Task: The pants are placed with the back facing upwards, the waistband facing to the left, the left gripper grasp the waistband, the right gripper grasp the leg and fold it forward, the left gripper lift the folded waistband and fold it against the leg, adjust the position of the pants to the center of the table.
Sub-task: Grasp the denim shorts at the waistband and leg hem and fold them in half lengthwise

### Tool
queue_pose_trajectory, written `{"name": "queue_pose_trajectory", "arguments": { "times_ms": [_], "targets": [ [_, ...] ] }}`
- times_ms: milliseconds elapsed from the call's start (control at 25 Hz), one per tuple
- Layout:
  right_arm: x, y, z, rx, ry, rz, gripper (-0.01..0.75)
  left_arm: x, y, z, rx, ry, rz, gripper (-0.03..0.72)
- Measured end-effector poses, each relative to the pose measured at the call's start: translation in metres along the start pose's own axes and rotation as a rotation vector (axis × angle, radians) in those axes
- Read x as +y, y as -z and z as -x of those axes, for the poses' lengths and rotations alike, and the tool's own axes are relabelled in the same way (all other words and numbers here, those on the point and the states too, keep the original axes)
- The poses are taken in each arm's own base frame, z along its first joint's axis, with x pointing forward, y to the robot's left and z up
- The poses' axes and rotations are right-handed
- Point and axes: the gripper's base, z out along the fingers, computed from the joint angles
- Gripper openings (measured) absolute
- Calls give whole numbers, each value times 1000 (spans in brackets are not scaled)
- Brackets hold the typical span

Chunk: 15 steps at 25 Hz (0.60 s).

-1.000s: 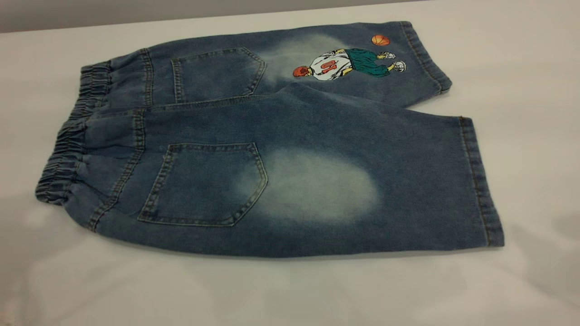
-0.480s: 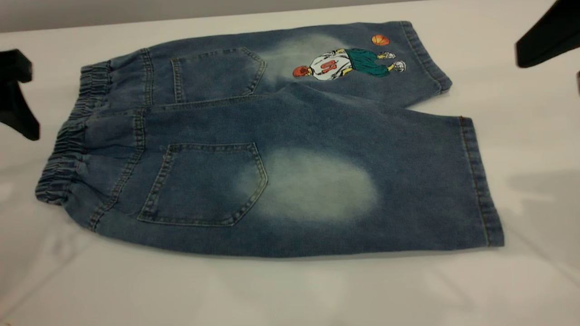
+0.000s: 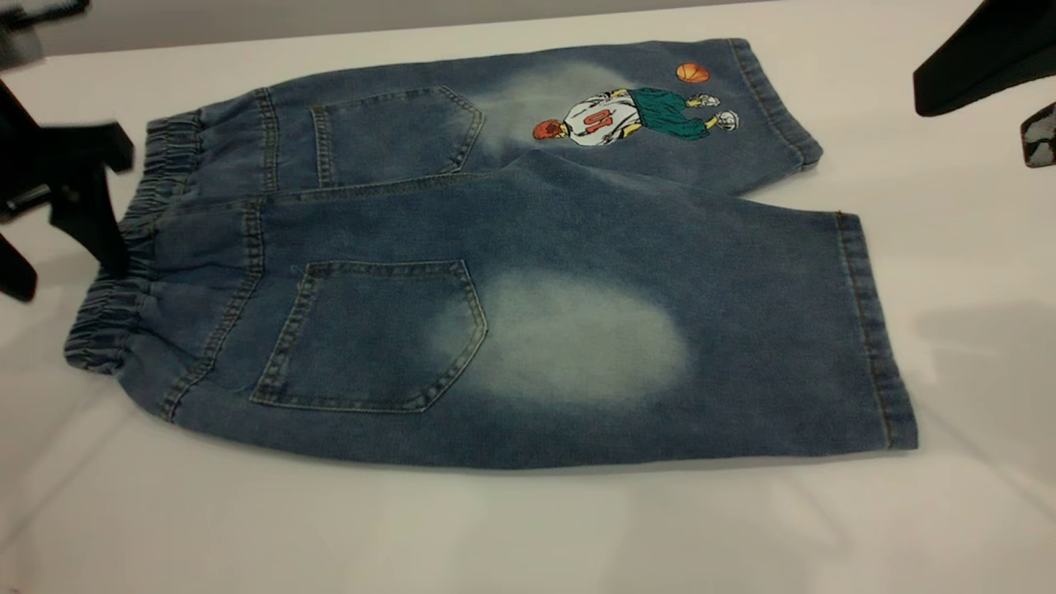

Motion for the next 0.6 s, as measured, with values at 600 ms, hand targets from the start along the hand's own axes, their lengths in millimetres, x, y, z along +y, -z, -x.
{"name": "queue_pose_trajectory", "arguments": {
  "times_ms": [600],
  "targets": [
    [-1, 0, 1, -10, 2, -9, 531, 2, -41, -3, 63, 23, 13, 498]
  ]
}}
